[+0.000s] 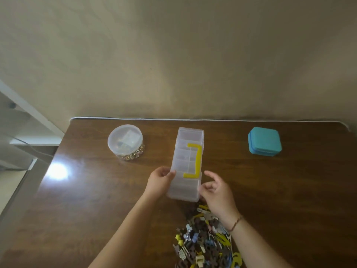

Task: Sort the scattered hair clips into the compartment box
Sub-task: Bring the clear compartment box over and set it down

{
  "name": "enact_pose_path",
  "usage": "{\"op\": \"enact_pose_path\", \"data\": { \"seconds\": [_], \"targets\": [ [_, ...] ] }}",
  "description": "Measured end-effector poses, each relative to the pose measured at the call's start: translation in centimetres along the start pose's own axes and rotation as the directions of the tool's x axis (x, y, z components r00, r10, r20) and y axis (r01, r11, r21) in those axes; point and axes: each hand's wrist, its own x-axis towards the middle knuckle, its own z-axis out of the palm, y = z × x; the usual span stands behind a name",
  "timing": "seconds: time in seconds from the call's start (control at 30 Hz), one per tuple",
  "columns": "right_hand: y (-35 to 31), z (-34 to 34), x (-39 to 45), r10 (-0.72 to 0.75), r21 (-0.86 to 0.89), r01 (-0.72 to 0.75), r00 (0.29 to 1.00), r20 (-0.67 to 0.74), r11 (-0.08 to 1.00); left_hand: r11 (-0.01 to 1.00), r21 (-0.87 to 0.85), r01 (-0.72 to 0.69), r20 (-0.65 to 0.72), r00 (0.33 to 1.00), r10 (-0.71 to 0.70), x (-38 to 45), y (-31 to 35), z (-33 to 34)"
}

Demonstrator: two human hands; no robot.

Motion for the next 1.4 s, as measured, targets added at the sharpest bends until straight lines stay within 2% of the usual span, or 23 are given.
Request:
{"op": "enact_pose_path", "data": {
  "seconds": [0.1,0.17,0.23,0.27,0.3,0.33,0.37,0.43,0.47,0.53,0.6,0.7,0.8,1.0,1.4],
  "targets": [
    [-1.2,-2.1,2.6,-0.073,-0.123,0.066,0.996,-0.057,0.990,0.994,-0.103,0.024,0.042,0.999,-0.020,-0.5,0.0,1.1],
    [-2.0,-3.3,4.1,-0.181,-0.305,0.132,0.974,-0.136,0.943,0.991,-0.132,0.017,0.159,0.987,0.004,-1.3,-0.3,1.9],
    [-2.6,-3.9,4.6,-0.373,-0.535,0.255,0.920,-0.123,0.805,0.998,-0.060,-0.021,0.342,0.939,0.040,-2.8,-0.6,2.4],
    [-2.8,-3.9,4.5,-0.443,-0.635,0.319,0.895,-0.041,0.703,0.996,0.037,-0.083,0.407,0.911,0.060,-3.1,-1.0,2.6],
    [-3.1,-3.7,4.3,-0.454,-0.719,0.363,0.888,0.074,0.592,0.979,0.123,-0.164,0.430,0.898,0.096,-3.3,-1.5,2.7],
    [-3.1,-3.4,4.1,-0.415,-0.794,0.383,0.891,0.184,0.472,0.949,0.202,-0.240,0.392,0.908,0.147,-3.0,-2.0,2.7],
    [-3.0,-3.0,4.0,-0.356,-0.851,0.388,0.897,0.262,0.353,0.926,0.263,-0.273,0.294,0.936,0.192,-2.6,-2.6,2.6],
    [-2.3,-2.3,4.1,-0.288,-0.896,0.389,0.901,0.323,0.213,0.918,0.318,-0.238,-0.005,0.968,0.252,-1.6,-3.3,1.9],
    [-2.0,-2.2,4.2,-0.286,-0.900,0.388,0.901,0.326,0.199,0.914,0.334,-0.229,-0.116,0.953,0.281,-1.1,-3.6,1.4],
    [-1.9,-2.4,4.4,-0.307,-0.887,0.416,0.886,0.347,0.199,0.885,0.393,-0.248,-0.172,0.926,0.336,0.1,-3.8,0.5],
    [-1.8,-3.2,4.7,-0.305,-0.856,0.486,0.854,0.422,0.178,0.841,0.452,-0.297,-0.115,0.915,0.386,1.1,-3.7,-0.1],
    [-1.5,-5.2,5.3,-0.280,-0.832,0.550,0.811,0.513,0.069,0.801,0.464,-0.379,0.014,0.907,0.421,2.3,-3.7,-0.3],
    [-1.1,-6.5,5.3,-0.266,-0.862,0.505,0.838,0.476,0.050,0.724,0.485,-0.490,0.118,0.857,0.501,3.0,-4.5,0.2],
    [-0.7,-6.5,4.8,-0.244,-0.852,0.513,0.843,0.478,0.102,0.696,0.489,-0.526,0.081,0.822,0.564,3.2,-4.9,2.0],
    [-0.9,-6.7,4.9,-0.215,-0.847,0.527,0.837,0.502,0.071,0.681,0.478,-0.555,0.087,0.802,0.591,2.7,-4.7,1.9]
  ]
}}
